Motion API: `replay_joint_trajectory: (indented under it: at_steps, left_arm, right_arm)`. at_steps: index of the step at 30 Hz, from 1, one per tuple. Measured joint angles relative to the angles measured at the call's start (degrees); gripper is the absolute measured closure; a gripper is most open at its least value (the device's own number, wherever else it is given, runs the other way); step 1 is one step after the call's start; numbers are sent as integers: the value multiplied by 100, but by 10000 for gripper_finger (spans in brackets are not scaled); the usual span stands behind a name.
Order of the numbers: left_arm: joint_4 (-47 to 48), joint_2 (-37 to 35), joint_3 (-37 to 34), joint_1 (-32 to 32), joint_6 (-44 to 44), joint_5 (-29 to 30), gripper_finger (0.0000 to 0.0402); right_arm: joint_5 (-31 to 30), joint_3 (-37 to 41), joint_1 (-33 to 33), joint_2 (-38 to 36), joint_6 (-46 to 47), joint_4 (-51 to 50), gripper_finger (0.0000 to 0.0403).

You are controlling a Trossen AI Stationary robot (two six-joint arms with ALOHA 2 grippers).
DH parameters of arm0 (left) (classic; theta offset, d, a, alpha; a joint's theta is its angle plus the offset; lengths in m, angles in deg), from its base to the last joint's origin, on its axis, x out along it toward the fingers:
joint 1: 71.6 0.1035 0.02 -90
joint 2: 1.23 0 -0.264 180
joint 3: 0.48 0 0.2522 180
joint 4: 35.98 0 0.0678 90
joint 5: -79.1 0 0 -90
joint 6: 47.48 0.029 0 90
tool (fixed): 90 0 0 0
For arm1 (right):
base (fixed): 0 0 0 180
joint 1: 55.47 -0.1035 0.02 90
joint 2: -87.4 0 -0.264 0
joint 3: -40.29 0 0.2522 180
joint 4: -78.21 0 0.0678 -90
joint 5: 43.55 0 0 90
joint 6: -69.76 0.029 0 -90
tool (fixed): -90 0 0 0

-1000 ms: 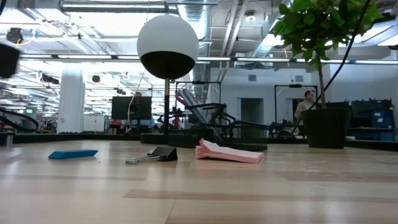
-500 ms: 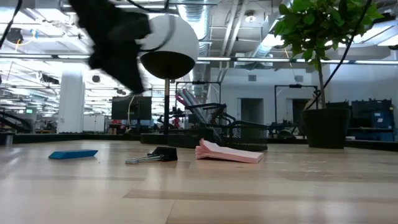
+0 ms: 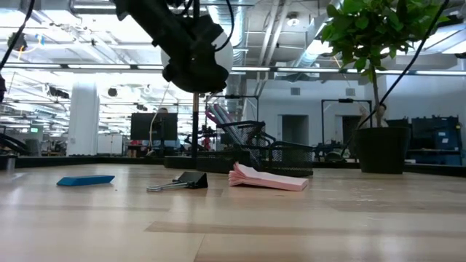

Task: Pick and place office supplies into organizer
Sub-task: Put the left black binder clip into the desk organizer

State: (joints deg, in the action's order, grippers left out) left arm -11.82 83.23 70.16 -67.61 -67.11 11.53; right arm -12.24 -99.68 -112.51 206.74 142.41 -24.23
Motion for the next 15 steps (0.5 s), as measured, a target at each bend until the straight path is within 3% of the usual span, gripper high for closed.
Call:
replay_joint_trajectory:
  at_steps: [7,15]
  left_arm:
    - [-336,411,-6,166,36,31,271]
    - [-1098,1387,64,185,89,135,271]
  right_arm:
    - [2,1020,-107,8,301,952,302]
    - [19,1243,-177,4,394,1243,302]
